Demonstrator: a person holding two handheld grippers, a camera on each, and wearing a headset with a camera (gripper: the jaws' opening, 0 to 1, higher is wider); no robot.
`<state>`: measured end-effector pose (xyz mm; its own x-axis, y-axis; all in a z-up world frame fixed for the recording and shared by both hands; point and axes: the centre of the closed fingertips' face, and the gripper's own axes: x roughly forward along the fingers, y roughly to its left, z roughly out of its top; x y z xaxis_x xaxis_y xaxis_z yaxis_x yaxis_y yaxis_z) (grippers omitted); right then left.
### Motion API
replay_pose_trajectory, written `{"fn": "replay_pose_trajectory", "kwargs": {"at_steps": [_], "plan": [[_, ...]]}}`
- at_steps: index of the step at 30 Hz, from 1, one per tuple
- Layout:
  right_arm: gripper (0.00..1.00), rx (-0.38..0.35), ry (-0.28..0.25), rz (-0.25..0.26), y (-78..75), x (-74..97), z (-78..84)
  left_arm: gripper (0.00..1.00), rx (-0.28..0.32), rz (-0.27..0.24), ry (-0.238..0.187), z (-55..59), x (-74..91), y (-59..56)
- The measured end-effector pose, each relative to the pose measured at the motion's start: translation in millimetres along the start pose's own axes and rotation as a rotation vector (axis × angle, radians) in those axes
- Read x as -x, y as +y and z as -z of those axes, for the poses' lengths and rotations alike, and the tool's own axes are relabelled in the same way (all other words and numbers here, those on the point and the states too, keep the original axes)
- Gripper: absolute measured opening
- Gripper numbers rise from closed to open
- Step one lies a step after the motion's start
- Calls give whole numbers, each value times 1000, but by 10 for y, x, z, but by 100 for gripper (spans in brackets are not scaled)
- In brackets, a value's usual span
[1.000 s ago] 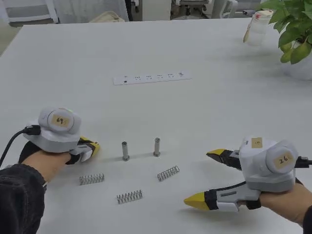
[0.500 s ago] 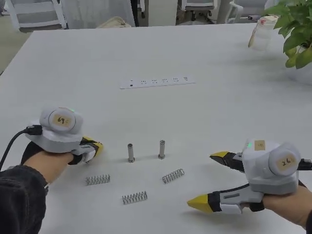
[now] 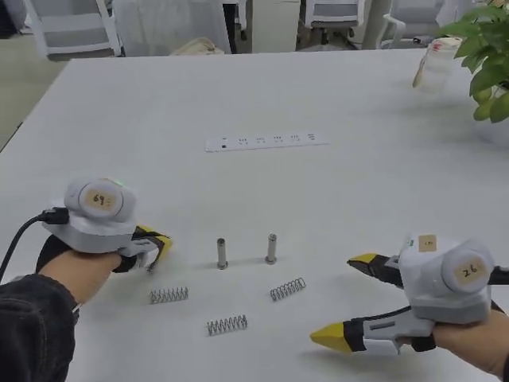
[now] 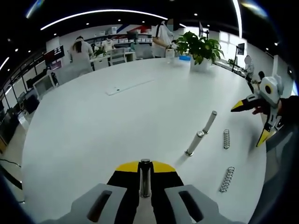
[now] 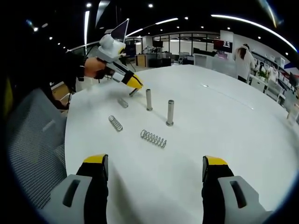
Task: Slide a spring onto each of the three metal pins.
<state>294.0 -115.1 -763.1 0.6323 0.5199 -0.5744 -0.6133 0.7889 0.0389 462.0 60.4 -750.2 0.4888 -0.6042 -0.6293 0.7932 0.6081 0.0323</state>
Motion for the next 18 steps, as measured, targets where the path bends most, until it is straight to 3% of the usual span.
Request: {"fn": "replay_pose_trajectory", "kwargs": {"at_steps": [18], "plan": [[82, 10, 5, -4, 23, 2, 1, 0, 22, 2, -23, 13, 137, -33]]}}
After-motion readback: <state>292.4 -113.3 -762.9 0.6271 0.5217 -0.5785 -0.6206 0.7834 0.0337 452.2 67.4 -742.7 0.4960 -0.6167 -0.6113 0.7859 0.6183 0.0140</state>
